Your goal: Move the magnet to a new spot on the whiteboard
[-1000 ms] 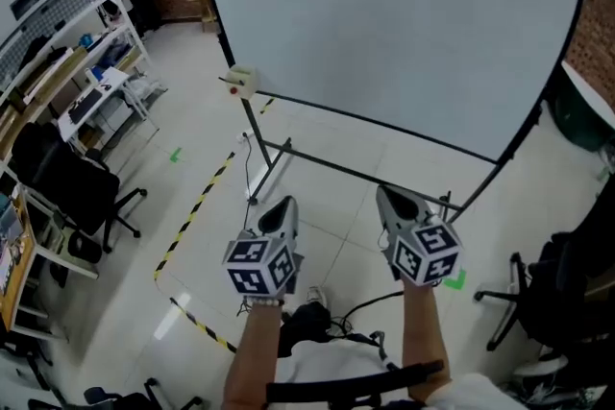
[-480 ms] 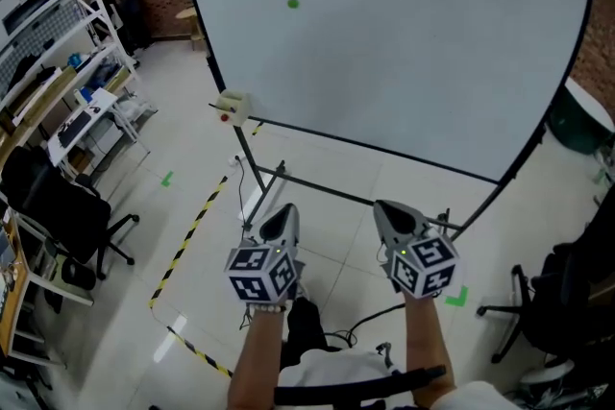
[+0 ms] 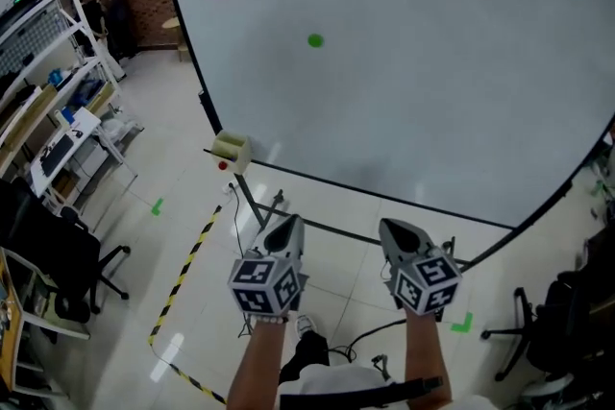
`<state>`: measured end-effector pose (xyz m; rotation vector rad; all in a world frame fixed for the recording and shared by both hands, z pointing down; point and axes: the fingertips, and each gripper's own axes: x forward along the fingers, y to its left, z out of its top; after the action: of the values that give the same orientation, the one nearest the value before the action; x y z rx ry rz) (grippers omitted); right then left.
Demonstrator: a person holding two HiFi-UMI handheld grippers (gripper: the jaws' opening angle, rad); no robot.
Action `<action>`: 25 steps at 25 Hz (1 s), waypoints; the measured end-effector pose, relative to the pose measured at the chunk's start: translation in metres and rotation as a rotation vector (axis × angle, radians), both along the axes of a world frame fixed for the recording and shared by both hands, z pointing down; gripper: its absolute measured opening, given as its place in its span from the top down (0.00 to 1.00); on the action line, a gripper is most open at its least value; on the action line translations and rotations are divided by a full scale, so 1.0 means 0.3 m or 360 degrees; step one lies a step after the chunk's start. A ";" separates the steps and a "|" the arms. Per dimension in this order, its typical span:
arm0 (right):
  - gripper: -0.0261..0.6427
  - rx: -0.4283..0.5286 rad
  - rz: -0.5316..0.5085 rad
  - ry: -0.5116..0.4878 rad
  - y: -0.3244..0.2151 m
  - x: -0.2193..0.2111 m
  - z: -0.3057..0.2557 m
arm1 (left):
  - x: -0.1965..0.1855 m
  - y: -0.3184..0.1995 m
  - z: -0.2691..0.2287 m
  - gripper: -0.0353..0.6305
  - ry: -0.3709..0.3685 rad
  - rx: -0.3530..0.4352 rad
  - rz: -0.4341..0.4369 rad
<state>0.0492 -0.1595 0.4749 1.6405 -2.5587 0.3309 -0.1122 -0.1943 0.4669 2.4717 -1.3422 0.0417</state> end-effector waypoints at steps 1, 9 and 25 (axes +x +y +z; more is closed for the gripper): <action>0.95 0.0000 0.0016 -0.0001 -0.051 -0.010 -0.006 | -0.014 -0.053 -0.008 0.95 -0.0001 0.0002 0.0012; 0.95 0.0030 0.0127 0.0023 -0.338 -0.066 -0.076 | -0.062 -0.376 -0.090 0.95 -0.0008 0.0070 0.0146; 0.95 0.0148 -0.0030 0.0013 -0.475 0.021 -0.188 | 0.099 -0.561 -0.293 0.95 -0.0105 0.0300 0.0063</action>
<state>0.0555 -0.3021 0.4185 1.6429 -2.6190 0.2060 -0.0824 -0.3626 0.3791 2.6748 -1.3818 0.0057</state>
